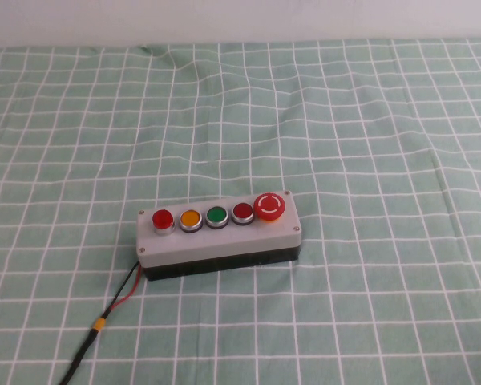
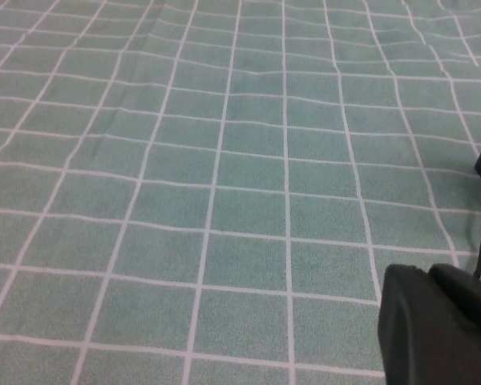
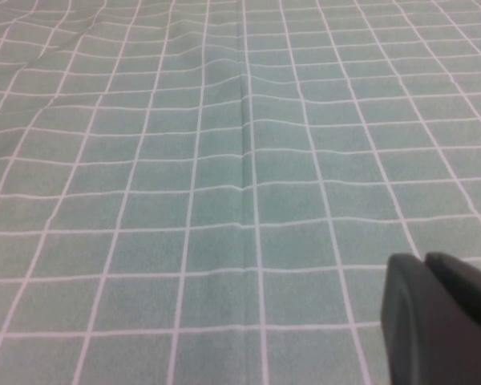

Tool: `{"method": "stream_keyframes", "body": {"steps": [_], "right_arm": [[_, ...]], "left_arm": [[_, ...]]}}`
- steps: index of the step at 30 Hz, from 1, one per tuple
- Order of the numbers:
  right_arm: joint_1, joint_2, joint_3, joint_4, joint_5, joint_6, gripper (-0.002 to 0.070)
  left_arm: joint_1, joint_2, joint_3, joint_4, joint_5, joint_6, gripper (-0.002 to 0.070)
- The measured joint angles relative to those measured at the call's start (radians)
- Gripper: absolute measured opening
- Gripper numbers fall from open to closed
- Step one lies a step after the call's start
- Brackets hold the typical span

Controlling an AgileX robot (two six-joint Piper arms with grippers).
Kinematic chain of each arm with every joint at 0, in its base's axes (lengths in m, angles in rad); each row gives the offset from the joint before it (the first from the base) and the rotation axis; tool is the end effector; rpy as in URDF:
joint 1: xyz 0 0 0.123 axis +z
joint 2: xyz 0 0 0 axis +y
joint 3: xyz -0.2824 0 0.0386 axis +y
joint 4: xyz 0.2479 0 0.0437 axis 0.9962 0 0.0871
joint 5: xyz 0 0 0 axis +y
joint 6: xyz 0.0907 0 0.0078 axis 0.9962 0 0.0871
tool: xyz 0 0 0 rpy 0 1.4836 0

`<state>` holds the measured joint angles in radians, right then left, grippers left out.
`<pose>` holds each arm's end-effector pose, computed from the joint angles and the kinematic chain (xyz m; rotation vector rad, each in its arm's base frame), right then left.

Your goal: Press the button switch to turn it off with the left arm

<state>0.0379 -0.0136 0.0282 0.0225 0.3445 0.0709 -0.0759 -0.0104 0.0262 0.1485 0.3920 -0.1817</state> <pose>0.0532 0.0027 0.1733 0.0446 1.8432 0.0979 0.0523 0.0012 0.1700 -0.0089 1.8871 -0.0289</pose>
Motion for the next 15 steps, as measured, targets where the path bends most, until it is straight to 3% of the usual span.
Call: {"method": "stream_keyframes", "body": {"steps": [15], "right_arm": [[0.0,0.0,0.0,0.0,0.0,0.0,-0.0017]], "left_arm": [[0.0,0.0,0.0,-0.009,0.002,-0.002,-0.0002]]}}
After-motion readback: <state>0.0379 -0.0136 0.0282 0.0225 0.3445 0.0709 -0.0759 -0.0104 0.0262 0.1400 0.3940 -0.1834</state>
